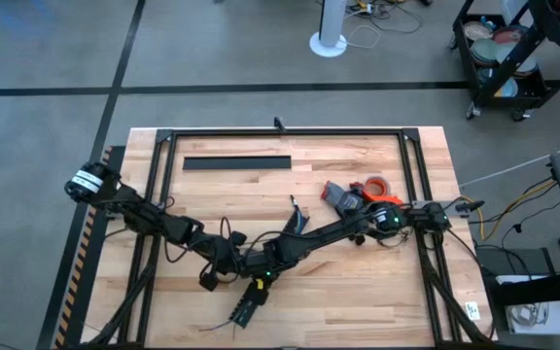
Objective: Ziptie cables
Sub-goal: Put the colored zip-tied cables into the black cable duct
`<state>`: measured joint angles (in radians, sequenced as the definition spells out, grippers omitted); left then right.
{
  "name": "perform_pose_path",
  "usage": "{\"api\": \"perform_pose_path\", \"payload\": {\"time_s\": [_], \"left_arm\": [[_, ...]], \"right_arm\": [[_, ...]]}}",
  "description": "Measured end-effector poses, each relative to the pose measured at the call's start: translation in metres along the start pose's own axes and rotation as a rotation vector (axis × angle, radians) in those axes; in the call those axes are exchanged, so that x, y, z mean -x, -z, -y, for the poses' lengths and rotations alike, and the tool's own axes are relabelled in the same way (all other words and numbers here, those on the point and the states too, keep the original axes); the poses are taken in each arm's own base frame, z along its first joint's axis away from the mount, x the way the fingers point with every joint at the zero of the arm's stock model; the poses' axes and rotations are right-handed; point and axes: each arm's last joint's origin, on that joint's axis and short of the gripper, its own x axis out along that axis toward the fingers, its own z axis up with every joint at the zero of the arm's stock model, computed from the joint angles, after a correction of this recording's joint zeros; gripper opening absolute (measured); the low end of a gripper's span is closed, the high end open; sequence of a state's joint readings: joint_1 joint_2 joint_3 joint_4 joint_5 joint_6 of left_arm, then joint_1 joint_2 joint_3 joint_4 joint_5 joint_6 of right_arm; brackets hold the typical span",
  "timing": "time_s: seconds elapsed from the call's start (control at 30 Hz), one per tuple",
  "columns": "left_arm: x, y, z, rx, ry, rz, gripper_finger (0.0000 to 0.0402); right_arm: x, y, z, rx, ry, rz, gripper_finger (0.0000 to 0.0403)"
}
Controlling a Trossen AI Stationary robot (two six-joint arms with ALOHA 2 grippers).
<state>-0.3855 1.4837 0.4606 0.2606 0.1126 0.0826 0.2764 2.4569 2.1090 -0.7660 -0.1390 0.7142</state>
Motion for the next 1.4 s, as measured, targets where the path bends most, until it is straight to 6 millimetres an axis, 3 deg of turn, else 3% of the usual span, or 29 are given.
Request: {"api": "perform_pose_path", "payload": {"time_s": [0.4, 0.67, 1.1, 1.4], "left_arm": [[0.000, 0.002, -0.001, 0.000, -0.033, -0.016, 0.0000], [0.000, 0.001, -0.001, 0.002, -0.035, -0.022, 0.0000], [0.000, -0.001, -0.002, -0.002, -0.050, -0.047, 0.0000], [0.000, 0.000, -0.002, -0.002, -0.050, -0.048, 0.0000]], "right_arm": [[-0.005, -0.001, 0.004, -0.003, 0.010, 0.034, 0.0000], [0.008, -0.007, -0.005, 0.054, -0.005, 0.062, 0.0004], [0.032, -0.007, -0.012, 0.091, 0.005, 0.032, 0.0105], [0.034, -0.006, -0.010, 0.080, 0.032, 0.022, 0.0078]]}}
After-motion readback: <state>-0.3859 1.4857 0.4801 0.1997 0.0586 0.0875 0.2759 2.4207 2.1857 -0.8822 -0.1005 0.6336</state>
